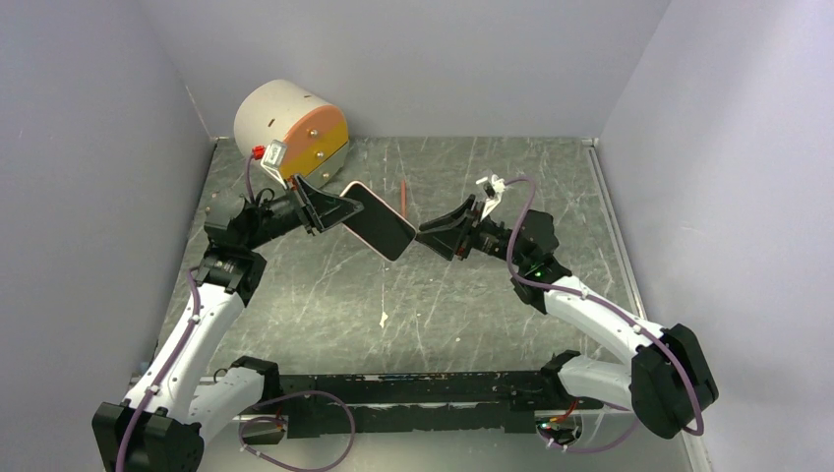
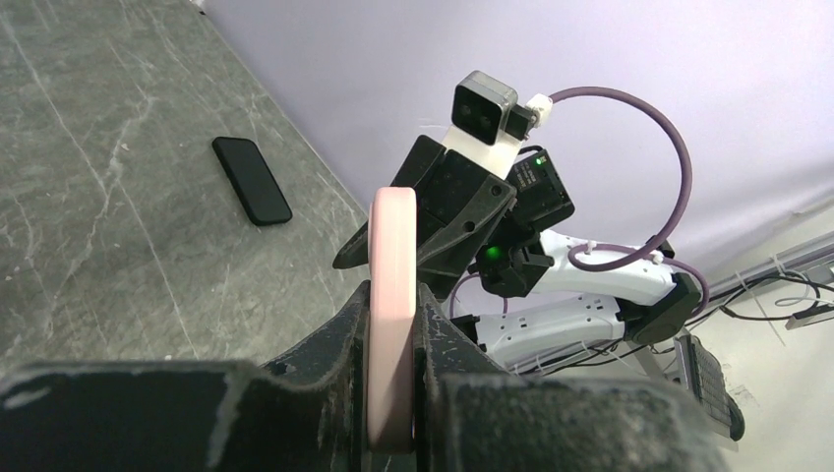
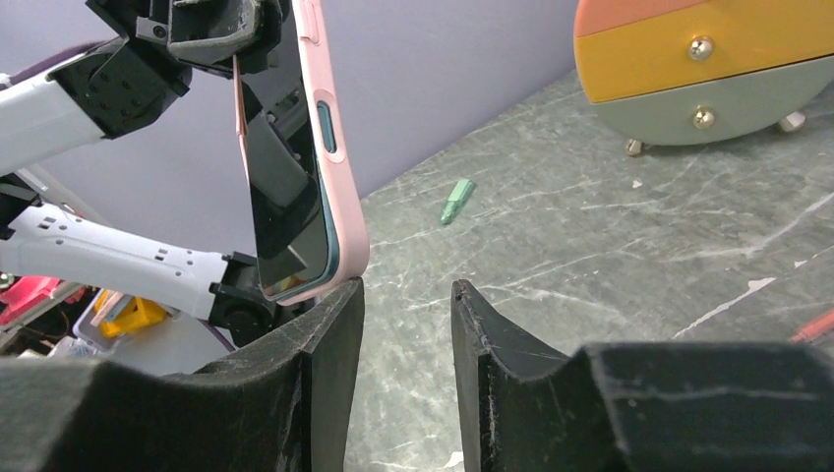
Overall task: Take the phone out of the phone case
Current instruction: Remove the phone case from the phone.
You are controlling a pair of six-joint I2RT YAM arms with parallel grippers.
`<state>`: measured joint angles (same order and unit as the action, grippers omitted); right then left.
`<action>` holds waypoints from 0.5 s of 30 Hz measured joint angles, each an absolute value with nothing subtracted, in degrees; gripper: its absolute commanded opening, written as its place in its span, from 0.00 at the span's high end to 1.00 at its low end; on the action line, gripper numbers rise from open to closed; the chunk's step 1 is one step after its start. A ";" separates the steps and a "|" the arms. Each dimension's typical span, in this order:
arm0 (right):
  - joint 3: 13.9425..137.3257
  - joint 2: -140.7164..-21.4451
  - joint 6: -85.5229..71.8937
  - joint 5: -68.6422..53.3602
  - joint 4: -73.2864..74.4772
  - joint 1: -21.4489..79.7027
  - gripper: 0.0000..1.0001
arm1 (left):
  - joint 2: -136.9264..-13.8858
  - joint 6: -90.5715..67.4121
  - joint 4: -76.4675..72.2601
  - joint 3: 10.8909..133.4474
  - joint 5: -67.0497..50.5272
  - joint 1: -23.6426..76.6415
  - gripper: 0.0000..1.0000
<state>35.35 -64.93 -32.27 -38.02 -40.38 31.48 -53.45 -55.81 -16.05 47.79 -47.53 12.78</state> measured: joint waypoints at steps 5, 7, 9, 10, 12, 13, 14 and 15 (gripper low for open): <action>34.44 -64.93 -33.74 -38.00 -42.54 31.11 0.59 | -53.45 -55.81 -16.03 47.79 -47.53 12.78 0.97; 34.13 -64.93 -34.39 -38.04 -43.44 30.94 0.59 | -53.45 -55.81 -16.03 47.79 -47.53 12.78 0.97; 34.00 -64.93 -34.92 -38.04 -44.18 30.83 0.59 | -53.45 -55.81 -16.03 47.79 -47.51 12.78 0.98; 34.00 -64.93 -35.09 -38.06 -44.38 30.81 0.58 | -53.45 -55.83 -16.03 47.79 -47.51 12.78 0.97; 34.00 -64.93 -35.57 -38.22 -45.17 30.72 0.58 | -53.45 -55.88 -16.08 47.79 -47.48 12.78 0.98; 34.00 -64.93 -35.81 -38.28 -45.56 30.65 0.58 | -53.41 -55.96 -16.05 47.79 -47.42 12.78 0.97; 33.98 -64.95 -36.10 -38.52 -45.91 30.57 0.58 | -53.39 -56.07 -16.05 47.79 -47.31 12.78 0.97; 33.95 -64.99 -36.42 -38.74 -46.46 30.50 0.58 | -53.32 -56.23 -16.05 47.79 -47.22 12.78 0.98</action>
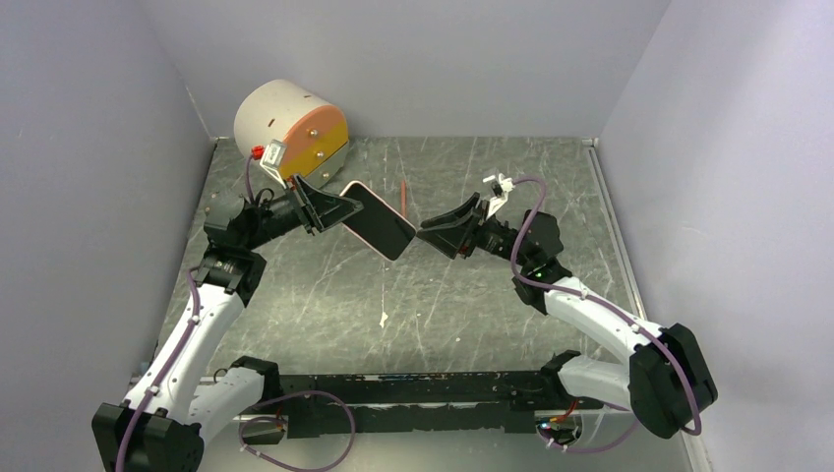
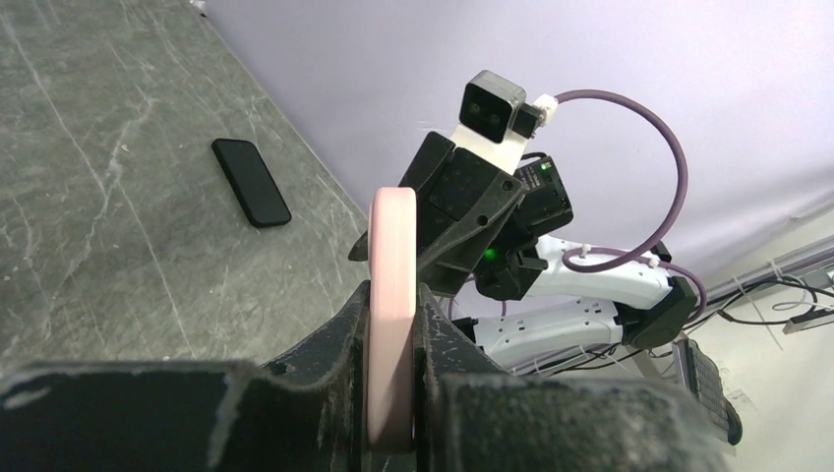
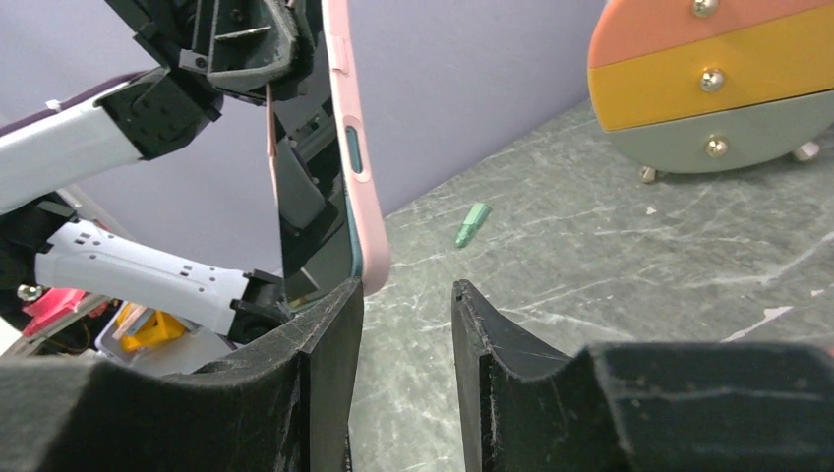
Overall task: Take the phone out of the phone case
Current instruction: Remove the phone case from the phone.
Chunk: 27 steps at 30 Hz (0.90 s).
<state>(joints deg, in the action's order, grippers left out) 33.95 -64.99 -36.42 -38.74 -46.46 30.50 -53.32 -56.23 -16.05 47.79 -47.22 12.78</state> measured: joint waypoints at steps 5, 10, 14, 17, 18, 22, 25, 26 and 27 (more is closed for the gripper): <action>33.95 -65.36 -37.54 -39.57 -48.36 30.48 0.58 | -53.25 -56.42 -16.08 47.77 -47.03 12.78 0.97; 33.89 -65.58 -37.95 -40.01 -49.21 30.48 0.58 | -53.25 -57.04 -16.86 47.07 -47.03 12.78 0.97; 33.17 -65.60 -38.04 -40.10 -49.58 30.46 0.59 | -53.25 -58.33 -18.26 46.17 -47.05 12.78 0.98; 32.93 -65.73 -38.17 -40.12 -49.63 30.35 0.61 | -53.25 -59.31 -19.70 45.50 -46.98 12.78 0.97; 32.91 -65.80 -38.19 -40.12 -49.76 30.28 0.61 | -53.23 -59.64 -20.25 45.21 -46.87 12.78 0.97; 32.82 -66.37 -38.89 -40.18 -50.85 29.98 0.62 | -53.21 -60.29 -21.26 45.08 -46.87 12.75 0.97; 32.82 -67.00 -39.72 -40.56 -52.45 29.89 0.62 | -53.21 -60.97 -22.63 44.86 -47.16 12.64 0.98; 32.82 -67.20 -39.97 -40.60 -52.88 29.87 0.62 | -53.21 -61.21 -23.22 44.73 -47.31 12.58 0.97; 32.82 -67.46 -40.25 -40.80 -53.47 29.85 0.62 | -53.21 -61.45 -23.97 44.53 -47.53 12.51 0.97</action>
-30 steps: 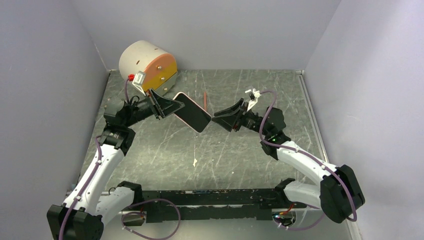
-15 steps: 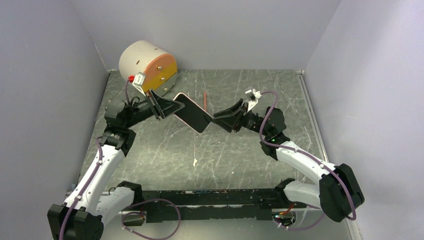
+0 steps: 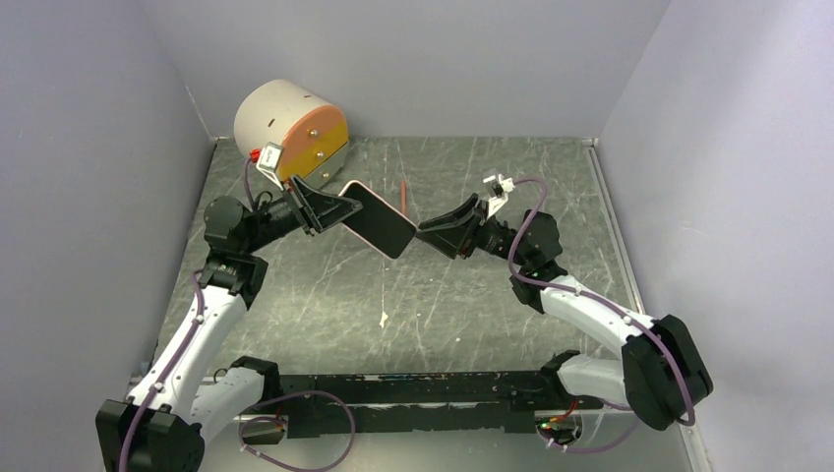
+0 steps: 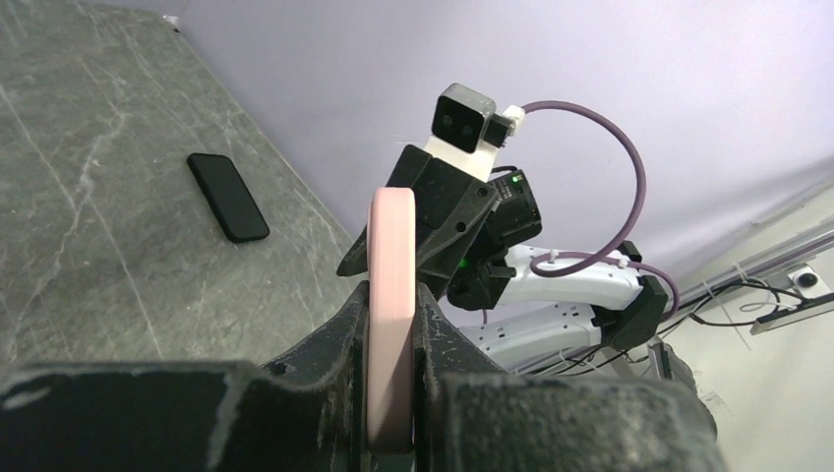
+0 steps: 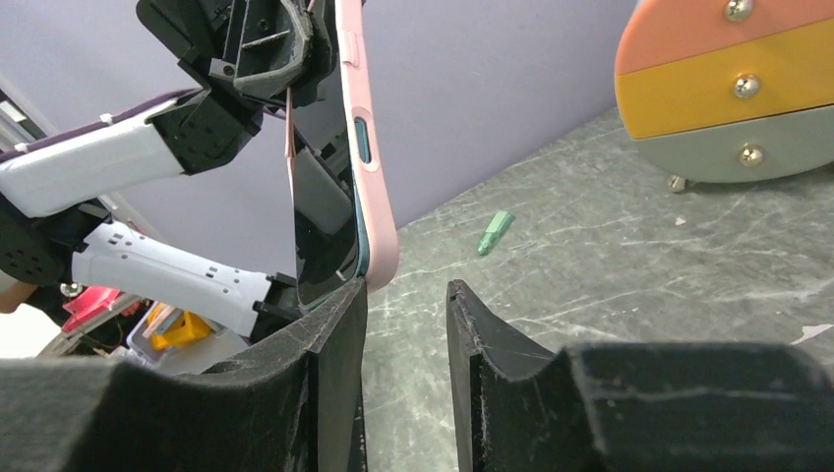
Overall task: Take the phone out of the phone case
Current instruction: Remove the phone case from the phone.
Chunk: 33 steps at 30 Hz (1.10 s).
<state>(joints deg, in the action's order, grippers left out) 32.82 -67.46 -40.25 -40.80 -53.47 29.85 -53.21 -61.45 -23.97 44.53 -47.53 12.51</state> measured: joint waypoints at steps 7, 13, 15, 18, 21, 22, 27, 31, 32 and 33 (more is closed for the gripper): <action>33.65 -69.17 -42.06 -42.35 -56.66 29.54 0.62 | -54.22 -63.81 -28.73 44.01 -48.53 12.14 0.98; 36.45 -71.66 -42.98 -44.18 -57.91 28.84 0.63 | -55.61 -65.91 -33.74 43.92 -48.66 11.64 0.97; 37.56 -72.75 -43.24 -44.71 -58.41 28.49 0.63 | -56.14 -66.72 -35.94 43.72 -48.49 11.51 0.97; 39.20 -74.00 -43.24 -45.23 -58.39 28.29 0.63 | -56.55 -67.55 -38.33 43.33 -47.88 11.20 0.98; 41.06 -74.91 -42.61 -45.32 -57.56 28.25 0.64 | -56.75 -68.23 -39.88 43.33 -47.11 11.00 0.97; 41.63 -75.07 -42.28 -45.32 -57.08 28.25 0.64 | -56.75 -68.31 -40.27 43.33 -46.70 10.96 0.97; 44.93 -76.23 -39.79 -44.18 -53.17 28.32 0.67 | -56.86 -68.69 -43.18 43.13 -44.86 10.85 0.97; 46.41 -76.95 -37.63 -42.63 -48.93 28.95 0.68 | -57.19 -70.50 -45.25 41.82 -44.21 11.11 0.97; 46.78 -77.36 -37.19 -42.39 -47.57 29.61 0.68 | -57.28 -71.37 -45.78 41.50 -44.75 11.66 0.98; 47.09 -77.78 -36.82 -42.26 -46.30 30.30 0.68 | -57.28 -71.85 -45.93 41.28 -45.32 11.99 0.97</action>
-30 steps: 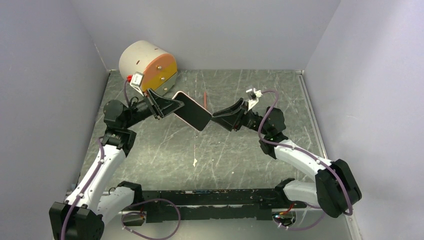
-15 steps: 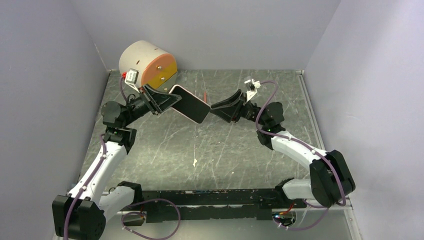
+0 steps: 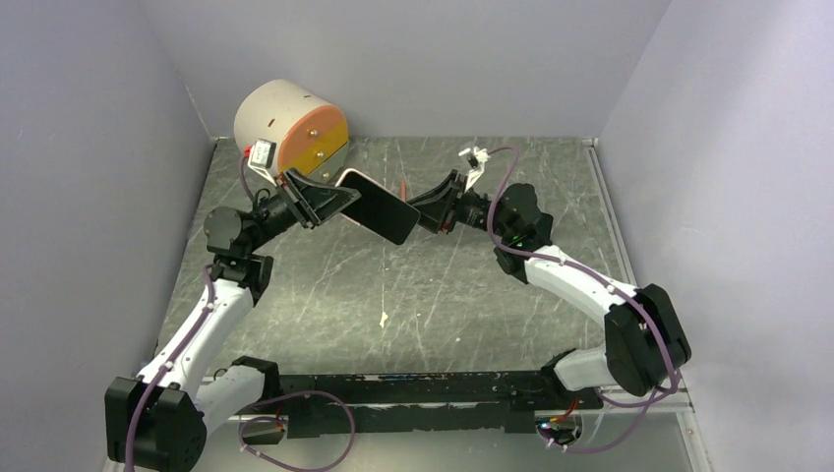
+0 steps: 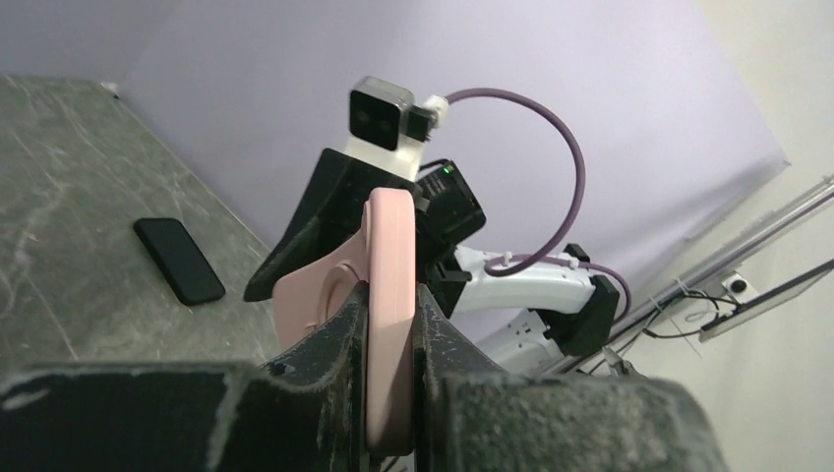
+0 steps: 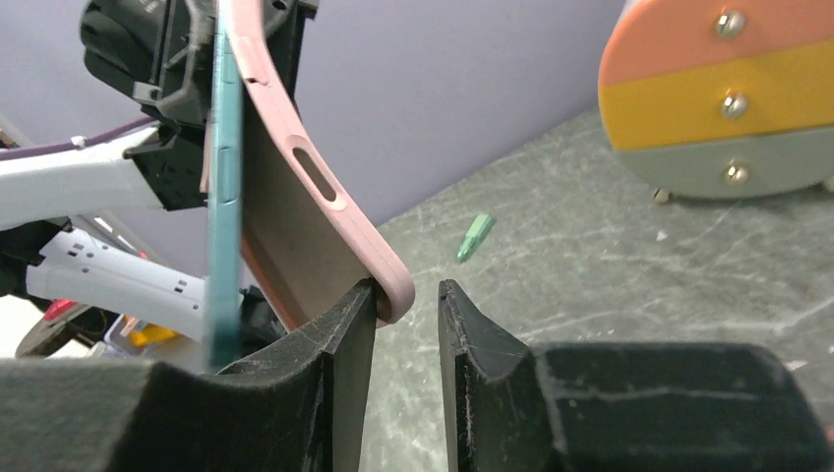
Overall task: Take the phone out of the phone case
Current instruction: Remove the phone case from the phone.
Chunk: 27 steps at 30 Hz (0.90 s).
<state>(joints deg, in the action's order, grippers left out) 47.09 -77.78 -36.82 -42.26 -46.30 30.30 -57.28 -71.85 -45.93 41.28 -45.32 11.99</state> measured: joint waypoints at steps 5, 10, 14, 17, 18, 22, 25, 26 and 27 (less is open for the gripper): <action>47.20 -78.37 -36.16 -42.37 -43.11 31.20 0.68 | -57.28 -73.12 -45.89 40.49 -47.09 12.47 0.97; 47.27 -78.00 -35.86 -42.48 -42.02 31.18 0.64 | -56.66 -71.53 -42.83 40.49 -46.17 12.47 0.98; 45.91 -75.55 -34.92 -41.80 -40.51 31.00 0.60 | -53.87 -67.53 -32.71 40.53 -43.59 12.93 0.97; 43.51 -71.40 -33.52 -40.66 -38.33 30.81 0.56 | -51.40 -64.62 -24.86 40.60 -41.30 14.02 0.97; 42.76 -69.67 -32.86 -40.07 -36.84 30.68 0.56 | -50.57 -63.94 -22.70 40.66 -40.42 14.28 0.97; 41.67 -65.36 -31.77 -38.24 -32.82 29.98 0.53 | -48.12 -62.11 -17.54 40.88 -37.52 14.81 0.97; 41.67 -63.20 -32.10 -37.71 -30.41 29.78 0.51 | -47.83 -61.95 -16.25 40.88 -34.61 14.79 0.97; 41.67 -62.59 -32.36 -37.67 -29.50 29.78 0.51 | -47.83 -61.98 -15.90 40.86 -33.74 14.79 0.98; 41.67 -62.17 -32.67 -37.65 -28.88 29.78 0.50 | -47.83 -62.02 -15.53 40.80 -32.99 14.79 0.98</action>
